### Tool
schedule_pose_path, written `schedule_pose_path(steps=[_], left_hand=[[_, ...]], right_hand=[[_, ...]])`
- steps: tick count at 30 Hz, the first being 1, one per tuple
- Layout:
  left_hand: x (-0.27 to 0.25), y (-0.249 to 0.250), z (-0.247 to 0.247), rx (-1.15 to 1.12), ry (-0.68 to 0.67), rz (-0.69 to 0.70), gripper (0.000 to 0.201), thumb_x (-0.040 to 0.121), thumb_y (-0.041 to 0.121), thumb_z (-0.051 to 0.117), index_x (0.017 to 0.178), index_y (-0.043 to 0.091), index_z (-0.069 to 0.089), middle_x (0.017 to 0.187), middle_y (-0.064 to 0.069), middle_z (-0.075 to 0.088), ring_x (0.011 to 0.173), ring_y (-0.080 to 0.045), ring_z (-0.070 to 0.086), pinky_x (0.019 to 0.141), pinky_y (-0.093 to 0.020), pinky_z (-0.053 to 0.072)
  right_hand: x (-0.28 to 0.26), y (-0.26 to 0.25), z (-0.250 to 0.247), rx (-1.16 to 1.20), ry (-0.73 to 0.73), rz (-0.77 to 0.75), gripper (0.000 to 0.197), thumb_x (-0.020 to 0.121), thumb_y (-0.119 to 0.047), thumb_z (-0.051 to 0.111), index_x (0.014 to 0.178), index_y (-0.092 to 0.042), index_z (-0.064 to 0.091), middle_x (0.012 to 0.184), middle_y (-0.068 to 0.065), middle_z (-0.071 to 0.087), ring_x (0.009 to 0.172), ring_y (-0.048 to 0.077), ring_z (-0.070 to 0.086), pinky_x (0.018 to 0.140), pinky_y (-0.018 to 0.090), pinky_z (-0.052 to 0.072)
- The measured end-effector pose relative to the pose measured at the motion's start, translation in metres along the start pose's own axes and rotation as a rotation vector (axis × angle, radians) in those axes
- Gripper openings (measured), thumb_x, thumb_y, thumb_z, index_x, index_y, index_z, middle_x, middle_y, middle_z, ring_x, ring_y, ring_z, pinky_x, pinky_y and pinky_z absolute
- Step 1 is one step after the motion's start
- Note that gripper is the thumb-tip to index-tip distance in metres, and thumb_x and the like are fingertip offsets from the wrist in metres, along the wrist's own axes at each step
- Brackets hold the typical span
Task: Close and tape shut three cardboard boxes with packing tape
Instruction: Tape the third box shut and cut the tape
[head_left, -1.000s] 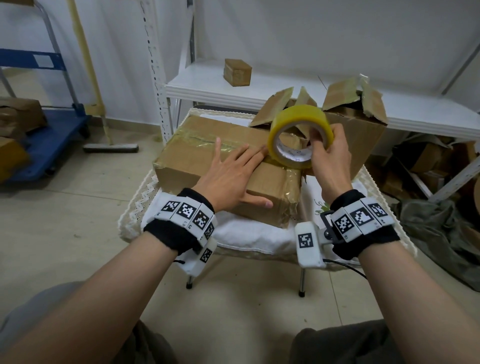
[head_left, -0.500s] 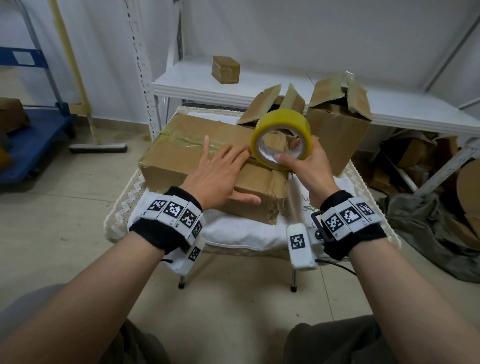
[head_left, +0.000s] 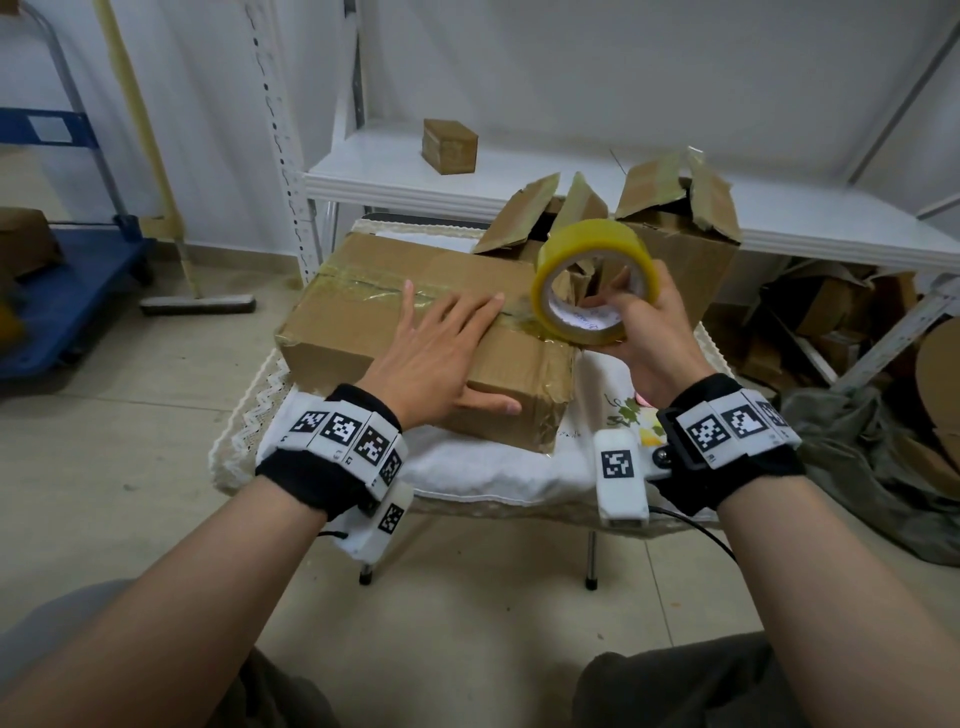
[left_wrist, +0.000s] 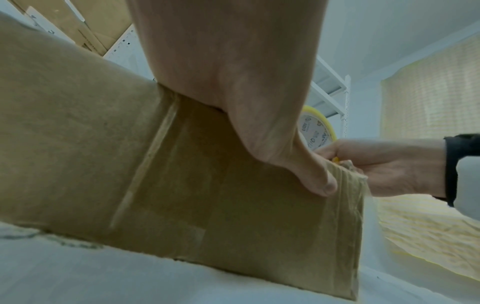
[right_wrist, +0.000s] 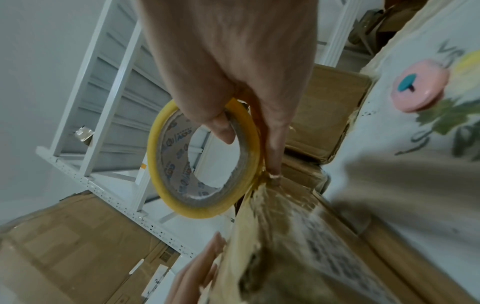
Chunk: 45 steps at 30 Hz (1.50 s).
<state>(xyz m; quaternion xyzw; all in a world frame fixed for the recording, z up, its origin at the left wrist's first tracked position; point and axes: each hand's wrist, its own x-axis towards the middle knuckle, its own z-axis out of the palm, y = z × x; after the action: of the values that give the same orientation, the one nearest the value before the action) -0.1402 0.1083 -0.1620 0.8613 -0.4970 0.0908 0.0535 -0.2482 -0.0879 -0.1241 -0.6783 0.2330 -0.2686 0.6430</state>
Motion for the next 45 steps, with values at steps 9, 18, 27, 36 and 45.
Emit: schedule_pose_path(steps=[9,18,27,36,45], left_hand=[[0.002,0.001,0.002,0.038,-0.021,0.014,0.115,0.065,0.093,0.018,0.159,0.027,0.007,0.166,0.006,0.011,0.151,-0.026,0.014,0.116,-0.068,-0.007],[0.005,0.006,0.004,0.096,-0.004,0.046,0.118,0.069,0.093,0.031,0.16,0.02,0.006,0.167,0.004,0.009,0.152,-0.023,0.014,0.119,-0.063,-0.008],[0.012,0.025,0.004,0.054,0.051,0.079,0.115,0.066,0.094,0.041,0.152,0.018,0.028,0.16,0.0,0.028,0.145,-0.021,0.033,0.121,-0.06,-0.004],[0.009,0.023,0.005,0.034,0.021,0.062,0.123,0.067,0.092,0.041,0.157,0.014,0.014,0.162,-0.003,0.022,0.147,-0.022,0.028,0.121,-0.061,-0.002],[0.007,0.026,0.004,0.022,0.01,0.042,0.127,0.066,0.091,0.041,0.158,0.009,0.009,0.162,-0.006,0.021,0.149,-0.022,0.024,0.121,-0.061,-0.004]], right_hand=[[0.004,0.007,-0.003,0.077,-0.023,0.059,0.033,0.095,0.006,0.054,0.115,-0.02,0.051,0.104,0.009,0.062,0.106,0.026,0.066,0.09,0.058,0.058],[0.009,0.02,-0.005,0.079,-0.05,0.092,0.021,0.092,0.005,0.062,0.099,-0.013,0.054,0.096,0.009,0.066,0.107,0.029,0.069,0.074,0.034,0.061],[0.005,0.028,0.0,0.049,-0.044,0.094,0.046,0.086,-0.012,0.077,0.126,-0.004,0.055,0.115,0.015,0.067,0.095,0.018,0.068,0.074,0.028,0.058],[0.007,0.013,-0.006,0.045,-0.037,0.122,0.035,0.093,0.007,0.057,0.127,-0.002,0.059,0.12,0.015,0.065,0.107,0.027,0.067,0.083,0.038,0.062],[0.007,0.005,-0.006,0.012,-0.032,0.112,0.019,0.098,-0.004,0.055,0.112,-0.013,0.065,0.119,0.015,0.066,0.112,0.031,0.064,0.087,0.05,0.06]])
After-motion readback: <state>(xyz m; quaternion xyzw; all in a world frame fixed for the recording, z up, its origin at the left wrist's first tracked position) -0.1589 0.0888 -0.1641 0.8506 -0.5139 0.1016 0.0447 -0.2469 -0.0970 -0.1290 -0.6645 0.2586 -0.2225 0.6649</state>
